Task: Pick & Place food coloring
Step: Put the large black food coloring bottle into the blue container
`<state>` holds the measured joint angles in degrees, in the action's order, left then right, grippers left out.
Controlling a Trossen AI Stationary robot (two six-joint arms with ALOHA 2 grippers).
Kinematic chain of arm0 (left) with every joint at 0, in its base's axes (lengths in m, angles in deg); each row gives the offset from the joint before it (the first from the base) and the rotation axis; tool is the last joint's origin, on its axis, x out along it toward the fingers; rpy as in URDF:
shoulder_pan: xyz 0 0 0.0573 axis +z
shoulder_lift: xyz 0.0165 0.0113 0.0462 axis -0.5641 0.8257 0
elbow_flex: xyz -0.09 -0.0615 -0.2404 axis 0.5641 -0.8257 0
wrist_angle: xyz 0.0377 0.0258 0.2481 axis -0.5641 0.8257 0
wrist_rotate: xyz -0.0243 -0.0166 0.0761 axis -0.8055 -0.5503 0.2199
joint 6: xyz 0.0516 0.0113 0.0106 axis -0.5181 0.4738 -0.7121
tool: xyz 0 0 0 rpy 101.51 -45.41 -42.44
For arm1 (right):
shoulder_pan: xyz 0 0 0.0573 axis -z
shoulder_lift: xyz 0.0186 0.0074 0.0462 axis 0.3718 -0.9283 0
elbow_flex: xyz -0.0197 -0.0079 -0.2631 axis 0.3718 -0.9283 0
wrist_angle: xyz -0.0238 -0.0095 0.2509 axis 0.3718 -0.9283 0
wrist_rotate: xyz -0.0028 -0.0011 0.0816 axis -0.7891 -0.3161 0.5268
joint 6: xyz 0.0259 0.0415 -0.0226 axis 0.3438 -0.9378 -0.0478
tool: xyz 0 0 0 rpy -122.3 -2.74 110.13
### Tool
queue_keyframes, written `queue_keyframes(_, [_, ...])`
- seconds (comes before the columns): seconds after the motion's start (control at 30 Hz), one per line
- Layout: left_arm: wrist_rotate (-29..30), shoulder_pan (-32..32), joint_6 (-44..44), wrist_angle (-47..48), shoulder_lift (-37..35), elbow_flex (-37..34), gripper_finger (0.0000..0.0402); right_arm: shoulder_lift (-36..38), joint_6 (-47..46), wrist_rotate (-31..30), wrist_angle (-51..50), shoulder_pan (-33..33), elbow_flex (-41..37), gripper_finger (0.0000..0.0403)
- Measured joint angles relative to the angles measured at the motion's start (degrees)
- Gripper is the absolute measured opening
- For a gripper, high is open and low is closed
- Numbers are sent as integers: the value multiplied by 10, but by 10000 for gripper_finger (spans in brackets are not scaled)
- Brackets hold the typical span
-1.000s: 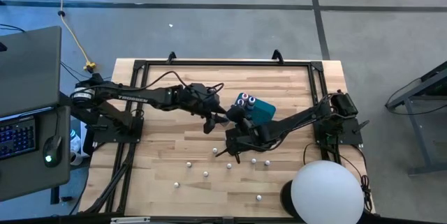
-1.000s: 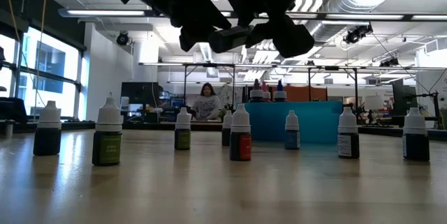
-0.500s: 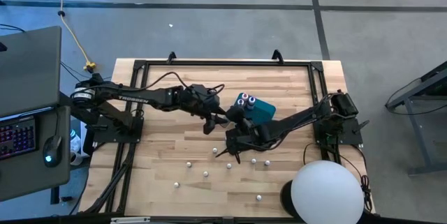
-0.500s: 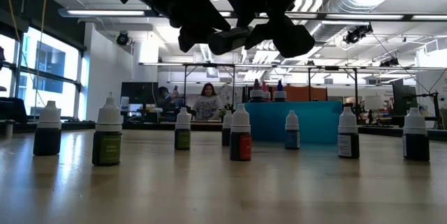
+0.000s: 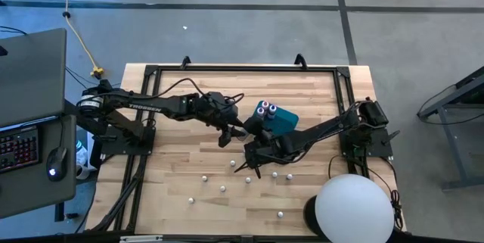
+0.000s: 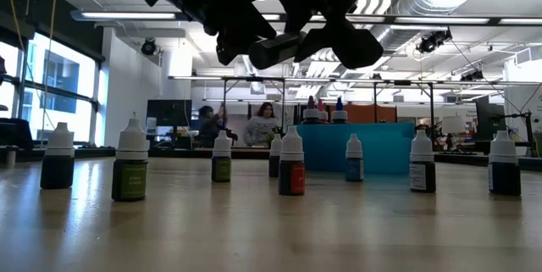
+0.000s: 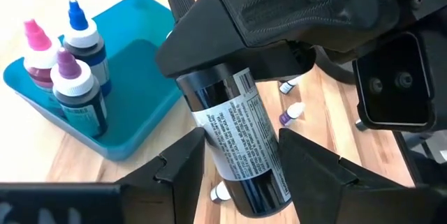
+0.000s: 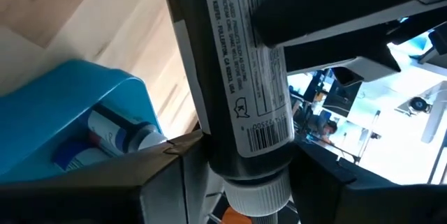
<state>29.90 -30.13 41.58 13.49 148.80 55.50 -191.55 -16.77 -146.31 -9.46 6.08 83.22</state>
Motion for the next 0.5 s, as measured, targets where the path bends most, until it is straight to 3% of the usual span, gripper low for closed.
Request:
queue_keyframes(0.33, [-12,-1,6,0,0,1,262,0,0,10,7,0,0,152])
queue_keyframes(0.5, [-24,-1,18,-10,16,2,283,0,8,15,38,0,0,152])
